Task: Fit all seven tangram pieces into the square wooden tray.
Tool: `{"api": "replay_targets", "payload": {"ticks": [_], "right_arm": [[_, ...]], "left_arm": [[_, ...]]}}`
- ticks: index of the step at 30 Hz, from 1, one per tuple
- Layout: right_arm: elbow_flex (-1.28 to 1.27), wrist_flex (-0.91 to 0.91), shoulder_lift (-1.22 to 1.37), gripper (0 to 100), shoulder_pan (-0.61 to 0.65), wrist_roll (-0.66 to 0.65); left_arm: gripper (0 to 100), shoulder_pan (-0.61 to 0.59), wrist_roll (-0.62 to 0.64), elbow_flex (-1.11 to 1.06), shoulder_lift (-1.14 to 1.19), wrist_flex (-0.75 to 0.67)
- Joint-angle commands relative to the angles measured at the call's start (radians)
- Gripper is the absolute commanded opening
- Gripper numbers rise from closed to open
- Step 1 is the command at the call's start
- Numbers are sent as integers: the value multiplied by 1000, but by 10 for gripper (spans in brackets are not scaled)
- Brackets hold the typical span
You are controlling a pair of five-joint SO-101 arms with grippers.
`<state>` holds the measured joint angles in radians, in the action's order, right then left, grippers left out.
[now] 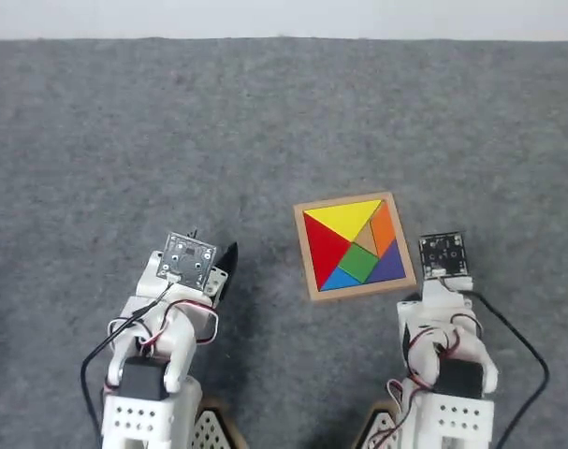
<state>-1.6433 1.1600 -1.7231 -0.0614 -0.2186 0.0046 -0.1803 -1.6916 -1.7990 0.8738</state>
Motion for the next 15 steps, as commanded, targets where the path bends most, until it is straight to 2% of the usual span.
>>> {"api": "replay_targets", "payload": {"ticks": [1,8,15], "right_arm": [[-49,-48,18,42,2,6],[-44,-4,13,39,-4,6],[-44,-7,13,39,-2,6]], "left_arm": [[207,3,8,8,-17,31],[207,-5,3,8,-18,100],[207,-5,2,8,-18,310]]}}
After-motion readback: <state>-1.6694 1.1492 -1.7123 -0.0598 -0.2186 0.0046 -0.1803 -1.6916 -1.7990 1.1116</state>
